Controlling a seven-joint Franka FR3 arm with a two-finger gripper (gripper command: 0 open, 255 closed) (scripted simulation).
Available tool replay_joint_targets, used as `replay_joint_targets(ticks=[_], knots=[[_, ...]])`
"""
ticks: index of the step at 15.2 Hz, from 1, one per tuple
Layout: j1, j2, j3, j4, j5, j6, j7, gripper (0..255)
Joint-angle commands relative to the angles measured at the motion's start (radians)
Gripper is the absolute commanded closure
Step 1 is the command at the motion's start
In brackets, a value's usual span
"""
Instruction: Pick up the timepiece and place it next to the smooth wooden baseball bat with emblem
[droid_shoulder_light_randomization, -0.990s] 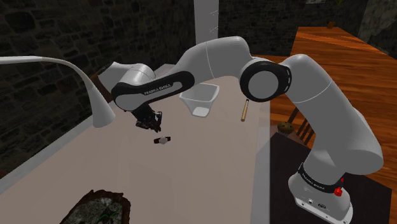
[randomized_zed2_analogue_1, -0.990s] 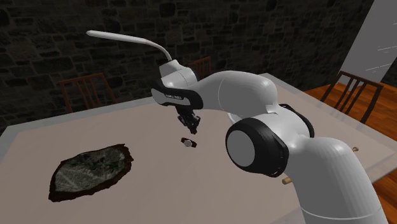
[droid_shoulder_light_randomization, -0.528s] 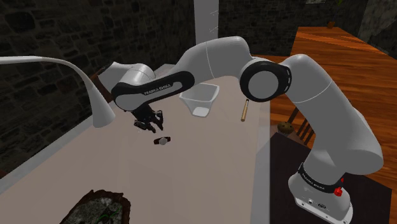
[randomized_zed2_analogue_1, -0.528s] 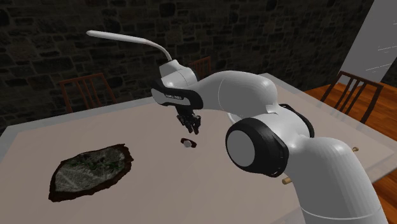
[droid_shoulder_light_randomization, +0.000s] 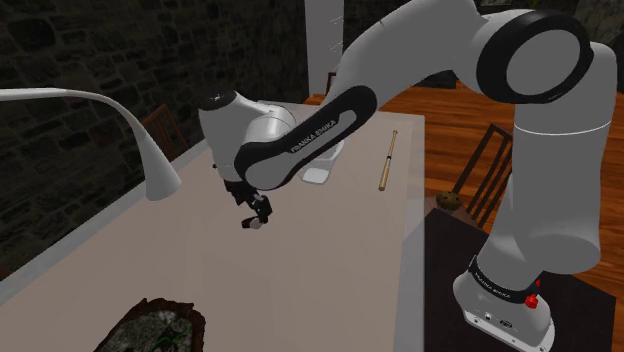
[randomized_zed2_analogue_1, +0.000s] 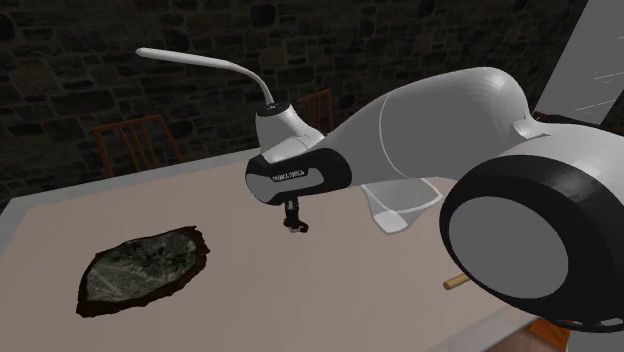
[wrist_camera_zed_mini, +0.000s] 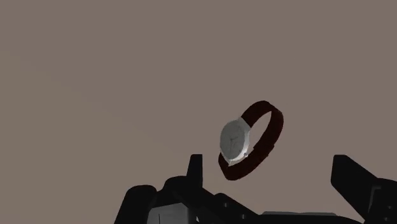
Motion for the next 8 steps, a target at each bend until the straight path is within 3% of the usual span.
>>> replay_joint_targets(ticks=[1, 8], knots=[[0.008, -0.011, -0.008, -0.041, -0.007, 0.052, 0.077, 0], [0.01, 0.034, -0.02, -0.054, -0.032, 0.108, 0.093, 0]])
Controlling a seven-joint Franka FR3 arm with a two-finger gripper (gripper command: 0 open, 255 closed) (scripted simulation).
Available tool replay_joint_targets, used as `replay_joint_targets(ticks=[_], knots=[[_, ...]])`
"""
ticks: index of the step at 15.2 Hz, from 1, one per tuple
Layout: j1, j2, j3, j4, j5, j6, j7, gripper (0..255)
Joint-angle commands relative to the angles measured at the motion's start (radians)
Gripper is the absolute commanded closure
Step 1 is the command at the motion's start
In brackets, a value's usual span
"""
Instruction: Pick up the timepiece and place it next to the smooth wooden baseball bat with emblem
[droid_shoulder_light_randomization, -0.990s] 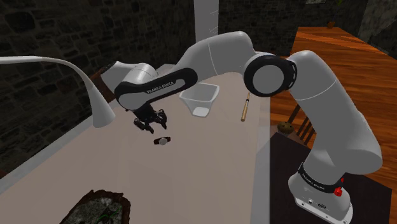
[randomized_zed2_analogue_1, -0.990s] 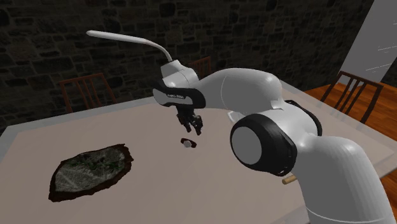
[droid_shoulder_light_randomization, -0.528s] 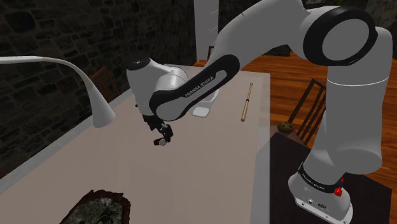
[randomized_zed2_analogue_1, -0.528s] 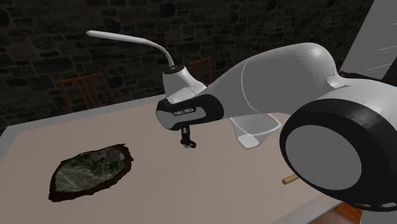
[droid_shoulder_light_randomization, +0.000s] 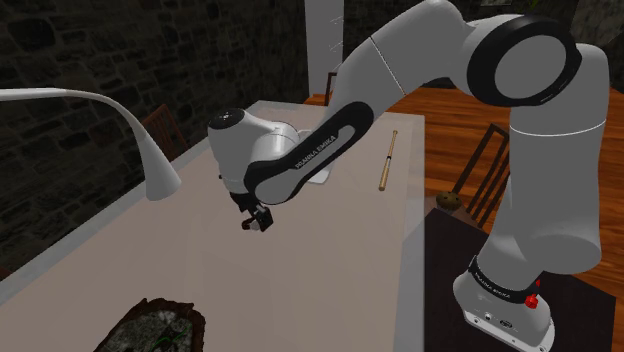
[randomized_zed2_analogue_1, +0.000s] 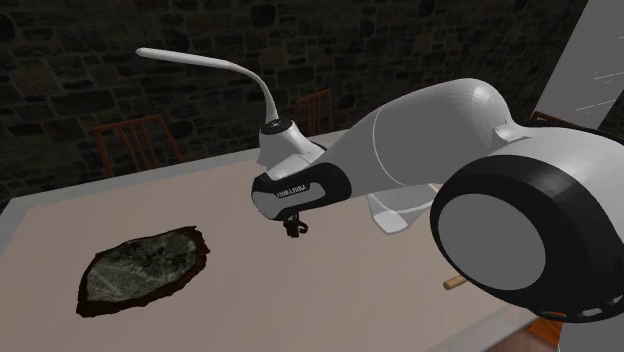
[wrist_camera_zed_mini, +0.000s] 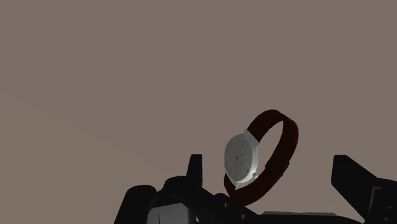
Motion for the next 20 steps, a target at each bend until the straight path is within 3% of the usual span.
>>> replay_joint_targets(ticks=[1, 6, 7, 16, 20], knots=[[0.001, 0.003, -0.001, 0.0, -0.002, 0.003, 0.002, 0], [0.001, 0.003, -0.001, 0.0, -0.002, 0.003, 0.002, 0], [0.001, 0.003, -0.001, 0.0, -0.002, 0.003, 0.002, 255], [0.001, 0.003, -0.001, 0.0, -0.002, 0.003, 0.002, 255], [-0.003, -0.025, 0.007, 0.017, 0.016, -0.039, -0.015, 255]])
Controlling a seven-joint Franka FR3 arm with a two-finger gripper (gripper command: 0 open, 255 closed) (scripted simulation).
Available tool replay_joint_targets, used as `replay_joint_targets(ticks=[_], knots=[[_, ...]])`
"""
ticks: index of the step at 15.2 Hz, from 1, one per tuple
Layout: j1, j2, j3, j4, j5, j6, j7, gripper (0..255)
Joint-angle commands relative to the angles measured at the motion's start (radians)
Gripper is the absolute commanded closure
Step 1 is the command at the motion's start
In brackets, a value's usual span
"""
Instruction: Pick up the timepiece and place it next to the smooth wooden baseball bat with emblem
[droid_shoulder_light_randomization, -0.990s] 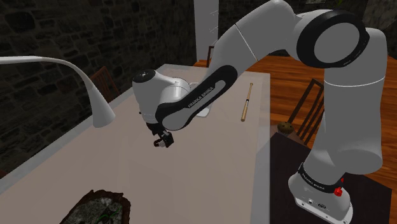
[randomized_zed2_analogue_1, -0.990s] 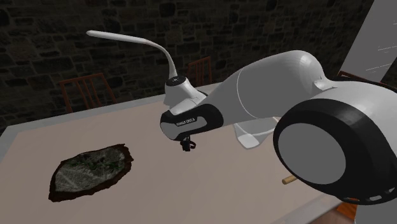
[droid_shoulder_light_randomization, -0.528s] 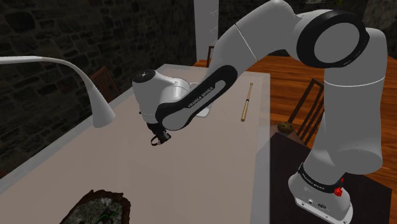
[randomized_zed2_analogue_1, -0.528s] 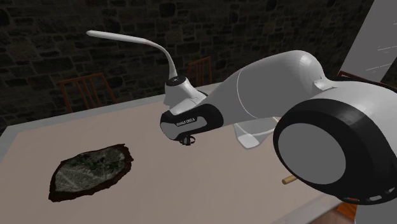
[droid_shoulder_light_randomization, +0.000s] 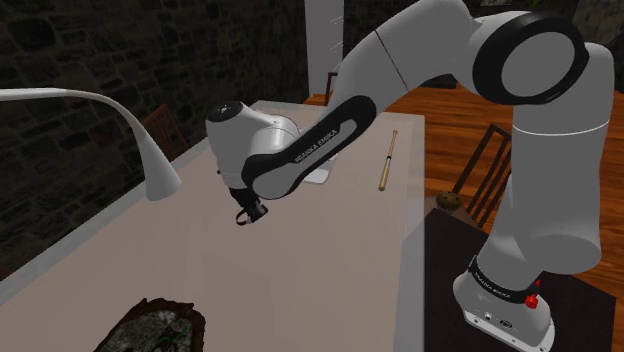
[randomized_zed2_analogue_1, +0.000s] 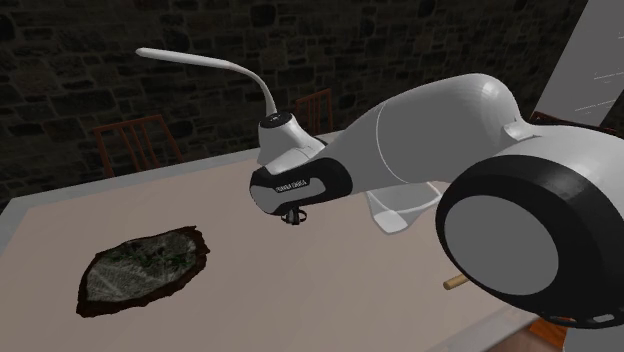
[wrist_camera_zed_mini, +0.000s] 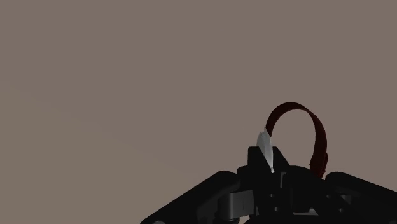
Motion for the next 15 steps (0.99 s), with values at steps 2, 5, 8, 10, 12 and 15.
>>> replay_joint_targets(ticks=[2, 5, 8, 10, 12, 15], knots=[[-0.003, -0.018, 0.005, 0.016, 0.013, -0.033, -0.013, 255], [-0.005, -0.036, 0.009, 0.033, 0.025, -0.066, -0.024, 255], [-0.006, -0.053, 0.012, 0.052, 0.036, -0.1, -0.035, 255], [-0.007, -0.063, 0.014, 0.066, 0.043, -0.122, -0.043, 255], [-0.008, -0.072, 0.016, 0.08, 0.049, -0.145, -0.049, 255], [-0.009, -0.085, 0.019, 0.104, 0.058, -0.18, -0.059, 255]])
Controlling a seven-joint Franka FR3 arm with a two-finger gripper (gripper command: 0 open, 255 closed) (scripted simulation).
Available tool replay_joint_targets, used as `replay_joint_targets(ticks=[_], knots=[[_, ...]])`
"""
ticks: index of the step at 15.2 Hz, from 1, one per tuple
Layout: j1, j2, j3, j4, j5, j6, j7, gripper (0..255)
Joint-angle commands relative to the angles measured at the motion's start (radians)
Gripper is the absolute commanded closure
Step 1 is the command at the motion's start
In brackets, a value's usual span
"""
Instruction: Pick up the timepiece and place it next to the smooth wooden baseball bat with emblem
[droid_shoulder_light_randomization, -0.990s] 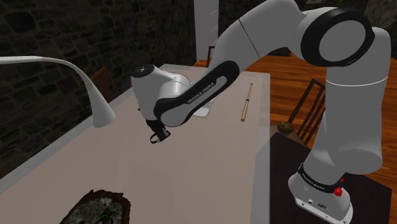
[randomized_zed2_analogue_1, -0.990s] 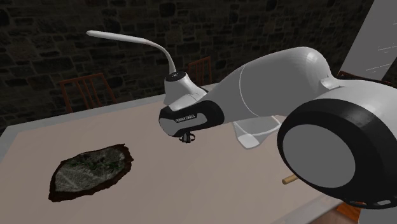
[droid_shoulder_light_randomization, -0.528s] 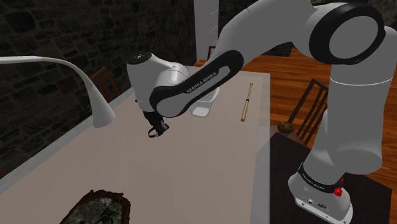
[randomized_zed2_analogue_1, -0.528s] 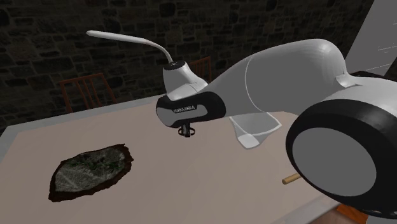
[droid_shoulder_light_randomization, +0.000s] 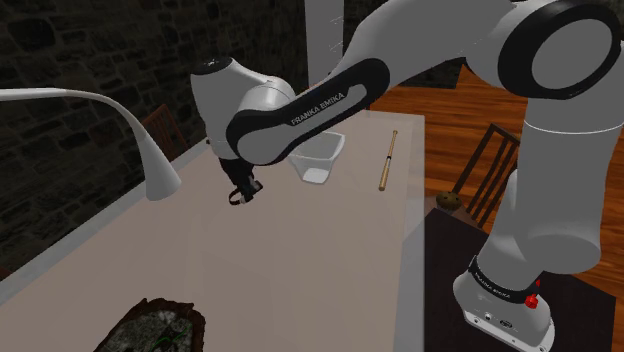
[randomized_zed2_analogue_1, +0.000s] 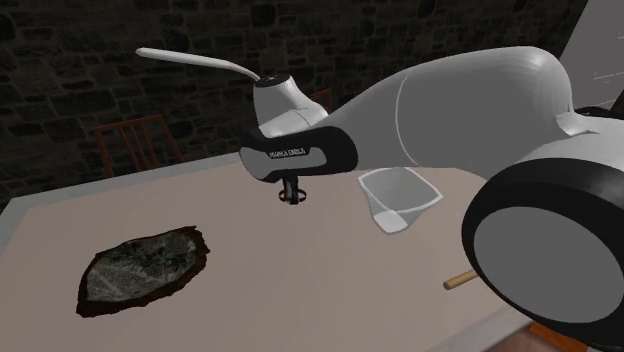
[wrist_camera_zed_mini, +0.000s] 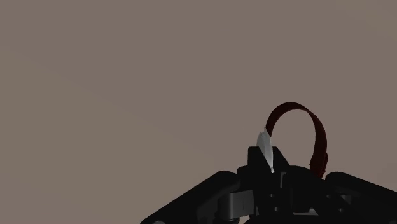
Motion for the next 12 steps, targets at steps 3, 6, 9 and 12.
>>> replay_joint_targets(ticks=[3, 6, 9, 12], knots=[[-0.001, -0.015, 0.003, 0.03, 0.01, -0.043, -0.012, 255], [-0.048, -0.096, -0.014, -0.077, 0.042, -0.002, -0.077, 255], [-0.088, -0.17, -0.038, -0.171, 0.072, 0.032, -0.146, 255], [-0.124, -0.237, -0.067, -0.253, 0.098, 0.06, -0.22, 255]])
